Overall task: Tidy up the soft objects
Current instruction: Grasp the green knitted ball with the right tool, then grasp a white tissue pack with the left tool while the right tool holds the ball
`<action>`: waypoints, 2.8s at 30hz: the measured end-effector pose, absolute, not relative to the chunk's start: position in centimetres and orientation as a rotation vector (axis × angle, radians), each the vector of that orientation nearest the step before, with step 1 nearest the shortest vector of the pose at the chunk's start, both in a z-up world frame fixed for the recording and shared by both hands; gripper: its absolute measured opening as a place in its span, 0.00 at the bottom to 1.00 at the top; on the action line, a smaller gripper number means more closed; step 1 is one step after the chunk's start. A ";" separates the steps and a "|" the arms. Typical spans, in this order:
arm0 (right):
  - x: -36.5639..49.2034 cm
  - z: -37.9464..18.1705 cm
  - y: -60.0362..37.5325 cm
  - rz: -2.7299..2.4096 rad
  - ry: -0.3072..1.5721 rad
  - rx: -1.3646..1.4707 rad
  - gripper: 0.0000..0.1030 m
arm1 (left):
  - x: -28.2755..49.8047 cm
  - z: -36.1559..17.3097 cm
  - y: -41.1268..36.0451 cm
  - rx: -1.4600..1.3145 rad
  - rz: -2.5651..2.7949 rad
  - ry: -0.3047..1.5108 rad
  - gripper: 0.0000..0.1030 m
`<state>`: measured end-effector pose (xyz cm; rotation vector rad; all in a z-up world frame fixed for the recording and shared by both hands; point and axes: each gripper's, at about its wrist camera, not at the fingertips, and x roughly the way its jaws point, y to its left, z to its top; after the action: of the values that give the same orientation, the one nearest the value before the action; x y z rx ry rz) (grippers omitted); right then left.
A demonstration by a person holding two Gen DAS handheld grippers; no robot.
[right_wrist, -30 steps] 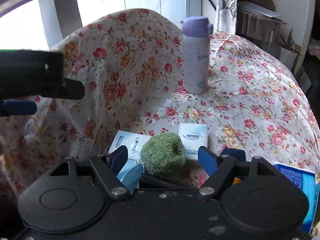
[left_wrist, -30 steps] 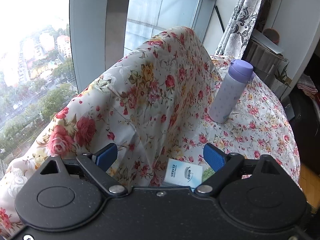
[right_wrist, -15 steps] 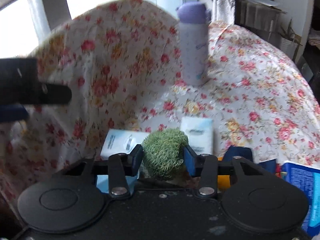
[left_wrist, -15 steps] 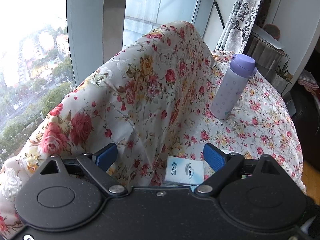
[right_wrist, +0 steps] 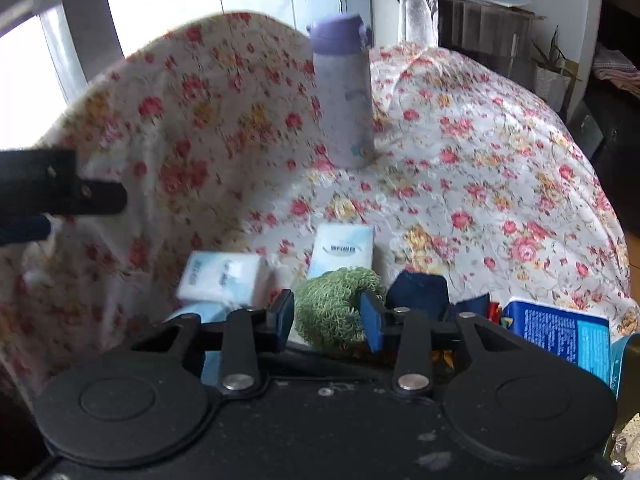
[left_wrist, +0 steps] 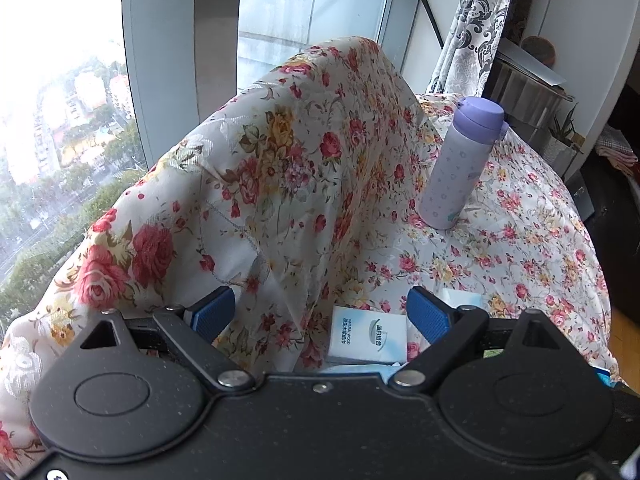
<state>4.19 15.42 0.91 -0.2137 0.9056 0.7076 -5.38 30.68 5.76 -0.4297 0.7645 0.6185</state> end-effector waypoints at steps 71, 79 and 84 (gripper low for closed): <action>-1.3 1.7 0.8 1.083 0.704 0.026 0.53 | 4.3 0.3 26.1 -0.168 0.540 1.131 0.87; -1.2 1.5 0.5 1.072 0.707 0.030 0.53 | 6.1 -2.0 26.3 -0.197 0.557 1.211 0.87; -0.9 1.2 0.4 1.058 0.720 0.031 0.53 | 6.1 -2.9 27.0 -0.241 0.582 1.233 0.87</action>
<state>-0.90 0.43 1.15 0.0307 0.7204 1.0577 6.08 27.04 -2.91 -0.2408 1.2327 0.5822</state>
